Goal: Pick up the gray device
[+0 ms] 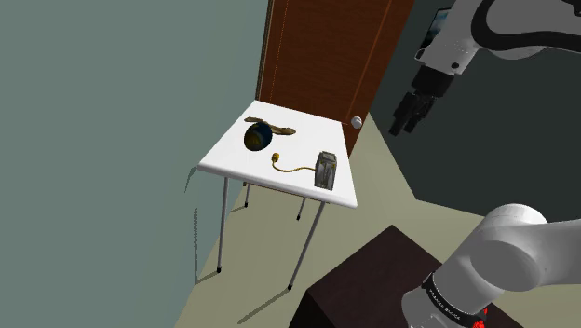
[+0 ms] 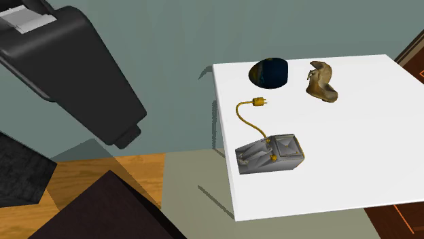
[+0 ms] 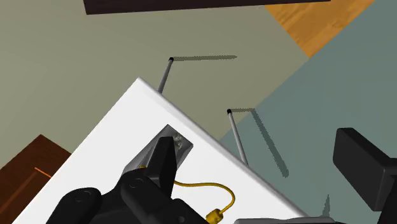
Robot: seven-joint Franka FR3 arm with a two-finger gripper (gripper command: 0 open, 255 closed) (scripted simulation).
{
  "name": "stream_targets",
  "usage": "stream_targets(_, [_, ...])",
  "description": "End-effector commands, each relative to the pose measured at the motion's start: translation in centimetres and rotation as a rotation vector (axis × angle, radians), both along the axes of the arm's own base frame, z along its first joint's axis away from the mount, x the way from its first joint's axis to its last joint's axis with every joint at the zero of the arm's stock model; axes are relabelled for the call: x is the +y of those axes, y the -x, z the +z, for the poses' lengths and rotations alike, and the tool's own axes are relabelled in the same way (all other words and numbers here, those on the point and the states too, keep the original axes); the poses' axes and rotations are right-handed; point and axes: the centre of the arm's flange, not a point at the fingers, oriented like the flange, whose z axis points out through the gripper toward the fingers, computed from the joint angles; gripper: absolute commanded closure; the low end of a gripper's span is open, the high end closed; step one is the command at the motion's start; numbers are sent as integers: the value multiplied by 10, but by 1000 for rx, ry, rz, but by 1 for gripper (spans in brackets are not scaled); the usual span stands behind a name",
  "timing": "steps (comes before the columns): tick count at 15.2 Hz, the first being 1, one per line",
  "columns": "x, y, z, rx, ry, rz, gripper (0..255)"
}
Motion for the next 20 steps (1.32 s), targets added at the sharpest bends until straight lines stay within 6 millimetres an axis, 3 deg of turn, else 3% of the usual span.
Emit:
stream_targets(1, [0,0,0,0,0,0,0])
stream_targets(11, [-47,-87,-88,9,39,251,0])
stream_targets(20, [-72,-172,-167,17,73,477,0])
